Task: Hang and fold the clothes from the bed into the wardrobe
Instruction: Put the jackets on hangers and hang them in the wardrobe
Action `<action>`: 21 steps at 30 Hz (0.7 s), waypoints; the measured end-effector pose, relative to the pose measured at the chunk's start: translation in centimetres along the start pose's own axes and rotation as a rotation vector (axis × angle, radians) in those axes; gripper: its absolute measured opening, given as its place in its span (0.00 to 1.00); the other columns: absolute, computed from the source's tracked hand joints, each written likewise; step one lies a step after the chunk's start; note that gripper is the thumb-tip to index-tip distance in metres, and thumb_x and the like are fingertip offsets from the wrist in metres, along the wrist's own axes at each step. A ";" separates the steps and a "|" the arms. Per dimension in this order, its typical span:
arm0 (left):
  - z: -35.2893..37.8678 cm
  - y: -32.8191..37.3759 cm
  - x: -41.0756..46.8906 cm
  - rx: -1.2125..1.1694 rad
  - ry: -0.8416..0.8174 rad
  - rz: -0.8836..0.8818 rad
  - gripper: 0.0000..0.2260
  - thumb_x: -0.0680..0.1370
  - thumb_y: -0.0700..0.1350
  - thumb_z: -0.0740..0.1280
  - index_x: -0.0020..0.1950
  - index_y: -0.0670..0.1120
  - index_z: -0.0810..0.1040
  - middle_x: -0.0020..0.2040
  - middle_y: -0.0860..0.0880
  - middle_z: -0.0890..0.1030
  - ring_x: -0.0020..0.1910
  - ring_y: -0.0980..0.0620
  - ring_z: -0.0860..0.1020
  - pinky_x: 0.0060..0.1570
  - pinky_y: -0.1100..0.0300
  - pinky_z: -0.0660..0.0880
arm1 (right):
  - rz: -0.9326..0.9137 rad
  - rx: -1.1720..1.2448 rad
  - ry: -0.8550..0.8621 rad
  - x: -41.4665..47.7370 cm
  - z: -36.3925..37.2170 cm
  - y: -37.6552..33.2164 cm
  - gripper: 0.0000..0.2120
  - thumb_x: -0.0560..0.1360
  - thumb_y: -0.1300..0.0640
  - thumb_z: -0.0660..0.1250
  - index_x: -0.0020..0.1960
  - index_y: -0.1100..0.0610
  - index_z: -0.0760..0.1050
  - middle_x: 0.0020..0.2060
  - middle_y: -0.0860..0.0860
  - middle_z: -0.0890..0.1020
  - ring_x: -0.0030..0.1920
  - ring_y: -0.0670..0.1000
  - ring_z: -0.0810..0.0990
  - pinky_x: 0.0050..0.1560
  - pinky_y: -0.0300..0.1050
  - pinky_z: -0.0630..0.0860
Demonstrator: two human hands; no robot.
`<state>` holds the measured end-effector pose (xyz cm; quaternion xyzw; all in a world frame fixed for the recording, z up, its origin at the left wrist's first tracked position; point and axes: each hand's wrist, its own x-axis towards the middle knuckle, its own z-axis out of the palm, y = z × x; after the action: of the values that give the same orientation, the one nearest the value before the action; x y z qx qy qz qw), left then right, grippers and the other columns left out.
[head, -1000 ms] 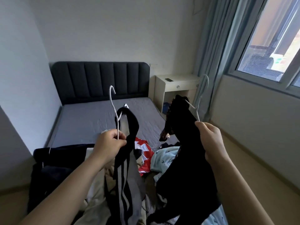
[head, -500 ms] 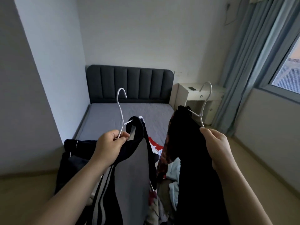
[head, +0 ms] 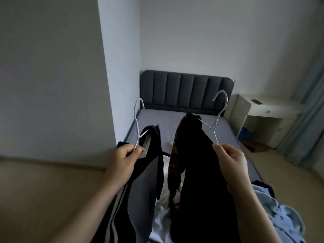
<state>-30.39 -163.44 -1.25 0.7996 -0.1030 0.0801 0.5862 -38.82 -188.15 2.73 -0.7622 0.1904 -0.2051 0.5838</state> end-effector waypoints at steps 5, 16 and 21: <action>-5.0 -1.0 0.3 0.071 0.130 -0.034 0.11 0.79 0.43 0.65 0.38 0.52 0.81 0.42 0.31 0.80 0.37 0.49 0.76 0.42 0.51 0.73 | -0.047 0.026 -0.115 1.0 5.9 -1.3 0.15 0.79 0.56 0.63 0.44 0.68 0.77 0.32 0.58 0.72 0.33 0.54 0.69 0.32 0.44 0.64; -14.5 -2.9 -2.3 0.217 0.524 -0.140 0.10 0.78 0.43 0.66 0.39 0.52 0.82 0.36 0.48 0.83 0.39 0.51 0.80 0.43 0.56 0.73 | -0.221 0.091 -0.499 2.9 18.7 -3.5 0.15 0.78 0.55 0.63 0.41 0.66 0.75 0.27 0.55 0.70 0.29 0.52 0.67 0.30 0.43 0.63; -20.5 -4.8 -3.6 0.218 0.661 -0.185 0.13 0.78 0.44 0.66 0.33 0.54 0.79 0.27 0.53 0.75 0.29 0.61 0.72 0.32 0.69 0.66 | -0.310 0.081 -0.603 1.2 25.7 -5.2 0.19 0.79 0.55 0.62 0.31 0.60 0.70 0.19 0.45 0.66 0.20 0.43 0.63 0.22 0.35 0.60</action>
<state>-32.82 -142.24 -0.39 0.7941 0.1741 0.2917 0.5040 -23.79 -166.63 1.85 -0.7847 -0.1173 -0.0642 0.6053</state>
